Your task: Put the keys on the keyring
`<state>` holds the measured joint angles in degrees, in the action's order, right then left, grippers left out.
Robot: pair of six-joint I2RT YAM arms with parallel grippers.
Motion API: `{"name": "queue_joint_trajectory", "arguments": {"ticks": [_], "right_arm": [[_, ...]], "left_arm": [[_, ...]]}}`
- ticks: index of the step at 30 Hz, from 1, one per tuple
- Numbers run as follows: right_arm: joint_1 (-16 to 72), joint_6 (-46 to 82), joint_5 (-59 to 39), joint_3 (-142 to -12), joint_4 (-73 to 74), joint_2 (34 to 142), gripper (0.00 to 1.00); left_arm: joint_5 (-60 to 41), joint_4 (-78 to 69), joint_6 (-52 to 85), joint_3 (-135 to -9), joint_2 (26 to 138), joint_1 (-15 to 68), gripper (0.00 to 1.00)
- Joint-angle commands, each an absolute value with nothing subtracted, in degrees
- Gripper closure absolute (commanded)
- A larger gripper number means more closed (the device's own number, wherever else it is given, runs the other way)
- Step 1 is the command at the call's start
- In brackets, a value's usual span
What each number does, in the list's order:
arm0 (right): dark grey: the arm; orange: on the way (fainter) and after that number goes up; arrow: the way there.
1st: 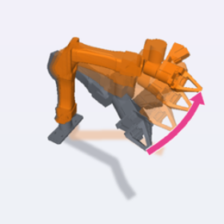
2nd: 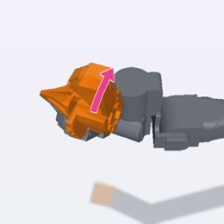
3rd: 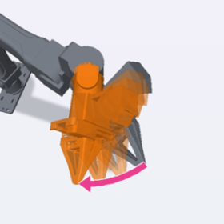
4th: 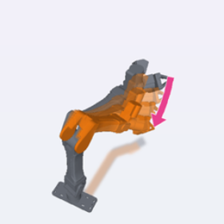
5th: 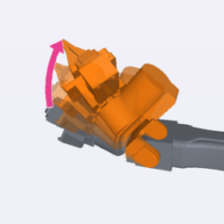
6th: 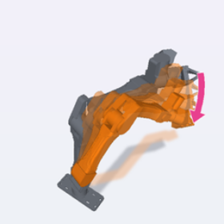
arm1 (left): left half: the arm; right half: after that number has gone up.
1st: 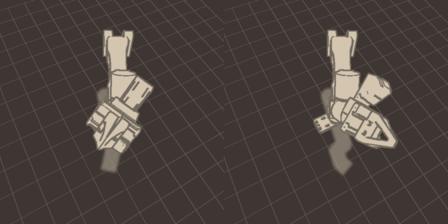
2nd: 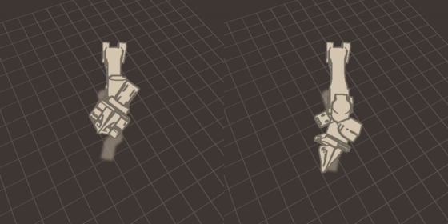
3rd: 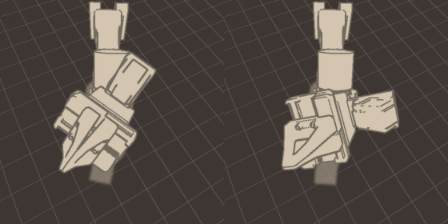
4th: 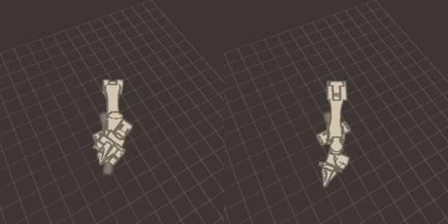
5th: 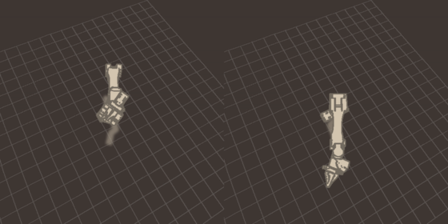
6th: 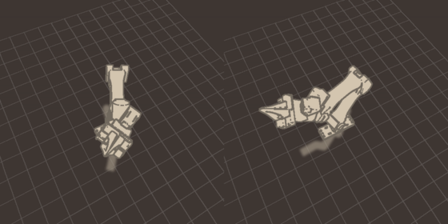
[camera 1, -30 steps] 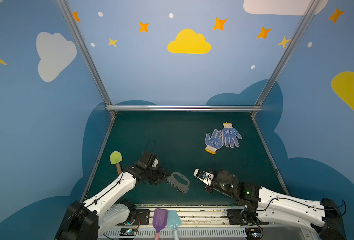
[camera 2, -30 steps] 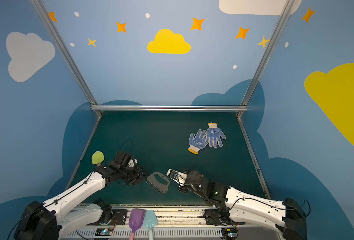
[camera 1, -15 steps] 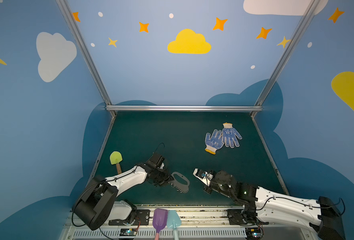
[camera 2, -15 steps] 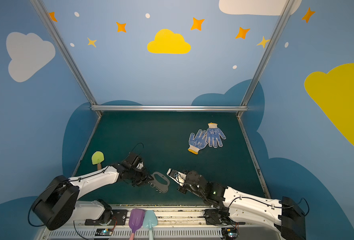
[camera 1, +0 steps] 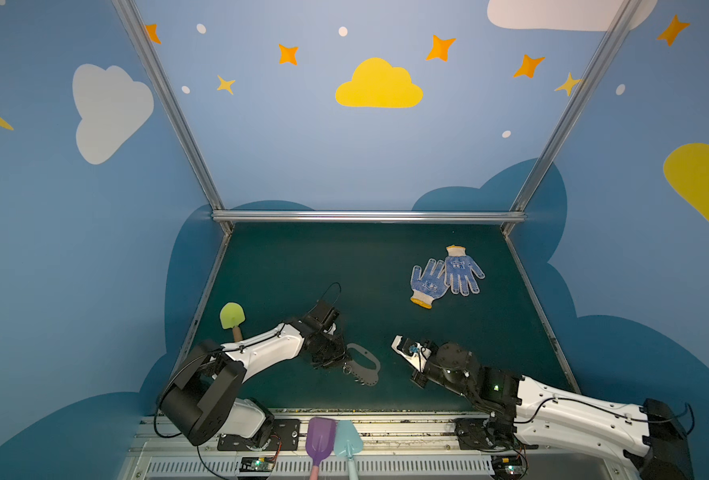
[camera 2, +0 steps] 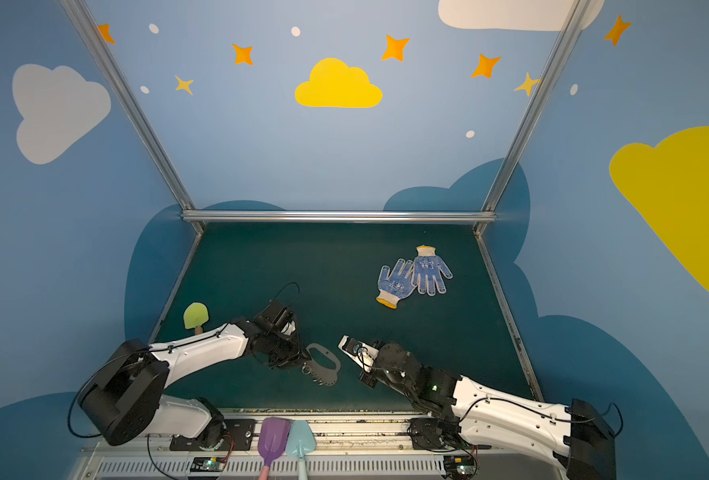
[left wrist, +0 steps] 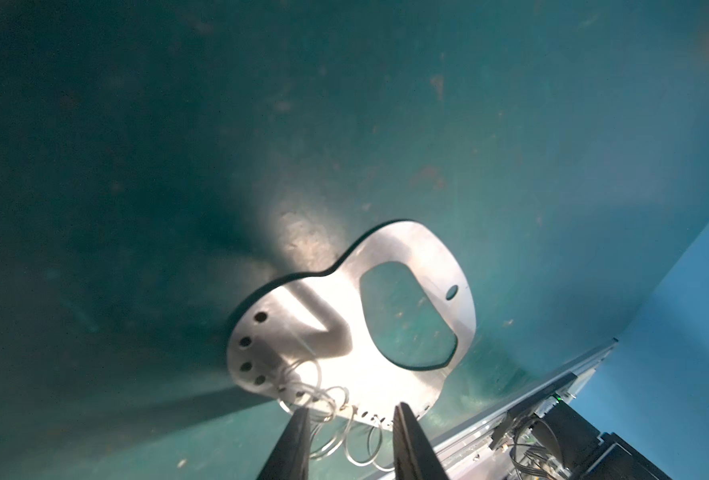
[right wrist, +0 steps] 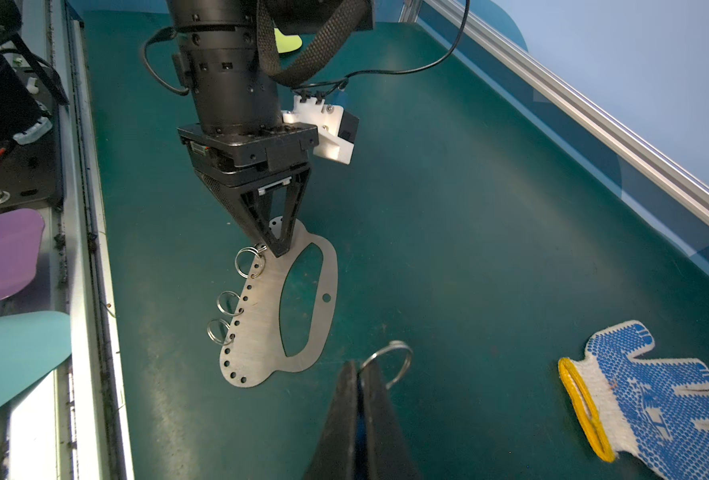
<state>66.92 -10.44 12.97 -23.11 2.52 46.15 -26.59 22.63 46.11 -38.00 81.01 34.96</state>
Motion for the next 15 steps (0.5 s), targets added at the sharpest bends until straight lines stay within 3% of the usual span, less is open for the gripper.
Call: {"name": "queue_joint_trajectory", "arguments": {"ticks": [1, 11, 15], "right_arm": [[66.6, -9.6, 13.3, -22.4, 2.6, 45.4, 1.0], [66.4, -9.4, 13.3, -22.7, 2.5, 45.7, 1.0], [66.4, -9.2, 13.4, -22.6, 2.5, 45.5, 1.0]], "left_arm": [[-25.7, 25.7, 44.1, -38.3, 80.0, 35.5, 0.71], [-26.0, 25.5, 43.9, -38.7, 83.0, 38.4, 0.72], [-25.4, 25.5, 44.2, -38.8, 82.0, 38.4, 0.79]]}}
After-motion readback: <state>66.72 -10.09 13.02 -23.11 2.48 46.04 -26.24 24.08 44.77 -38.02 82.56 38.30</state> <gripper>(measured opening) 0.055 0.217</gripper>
